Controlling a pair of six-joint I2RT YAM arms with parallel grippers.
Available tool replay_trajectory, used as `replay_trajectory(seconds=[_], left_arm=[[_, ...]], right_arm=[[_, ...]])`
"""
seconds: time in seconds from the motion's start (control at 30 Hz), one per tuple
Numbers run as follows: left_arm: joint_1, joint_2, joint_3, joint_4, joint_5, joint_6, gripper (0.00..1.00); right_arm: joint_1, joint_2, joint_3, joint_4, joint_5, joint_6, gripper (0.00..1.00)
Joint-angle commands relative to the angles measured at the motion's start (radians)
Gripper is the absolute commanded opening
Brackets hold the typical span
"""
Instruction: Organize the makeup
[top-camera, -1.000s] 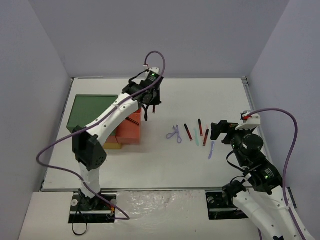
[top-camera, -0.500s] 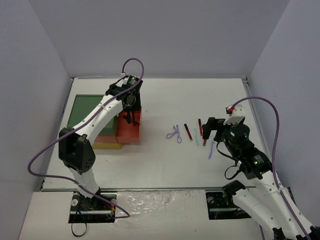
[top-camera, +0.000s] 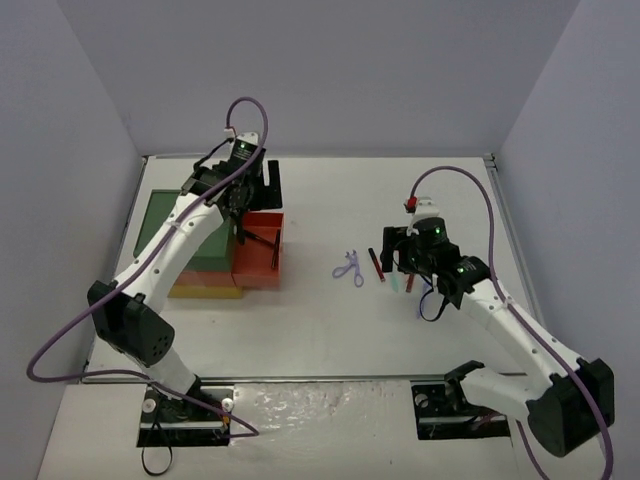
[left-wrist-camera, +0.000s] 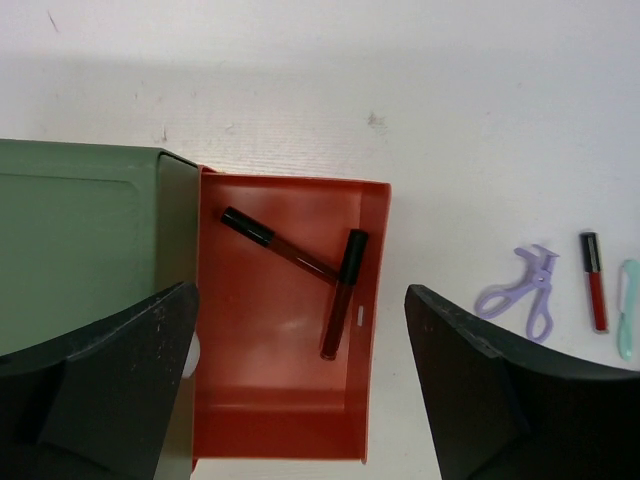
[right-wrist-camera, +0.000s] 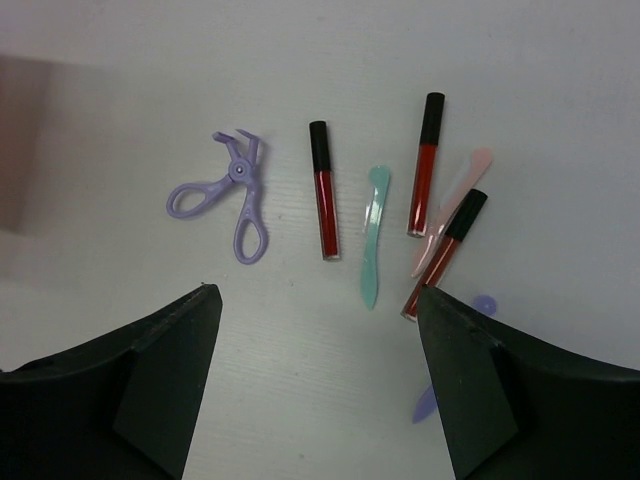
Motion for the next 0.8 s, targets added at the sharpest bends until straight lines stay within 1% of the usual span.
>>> replay_trajectory(seconds=[0.0,0.1,0.2,0.37,0.5,0.63,0.77], left_arm=[[0.009,-0.153,0.097,-0.002,-0.006,0.093,0.86],[0.021,-0.267,0.053,0.029,-0.061,0.162,0.92],[0.038,-0.353,-0.033,0.087,-0.103,0.221,0.97],[0.066,-0.477,-0.207,0.192,-0.131,0.287,0.97],[0.072,-0.569,-0.358,0.282,-0.148,0.343,0.97],[0.078,-0.641,-0.483,0.355,-0.154,0.363,0.97],[0.092,-0.674,-0.534,0.380,-0.153,0.373,0.97]], right_arm=[[0.003,0.139,0.059,0.116,-0.018,-0.002,0.67],[0.001,0.255,0.075,0.155,-0.048,-0.012,0.56],[0.001,0.339,0.095,0.197,-0.045,-0.012,0.48],[0.001,0.477,0.129,0.239,-0.036,-0.024,0.44],[0.001,0.553,0.160,0.262,-0.003,-0.034,0.41],[0.001,0.626,0.178,0.266,0.014,-0.033,0.38],[0.001,0.667,0.183,0.268,0.028,-0.031,0.33]])
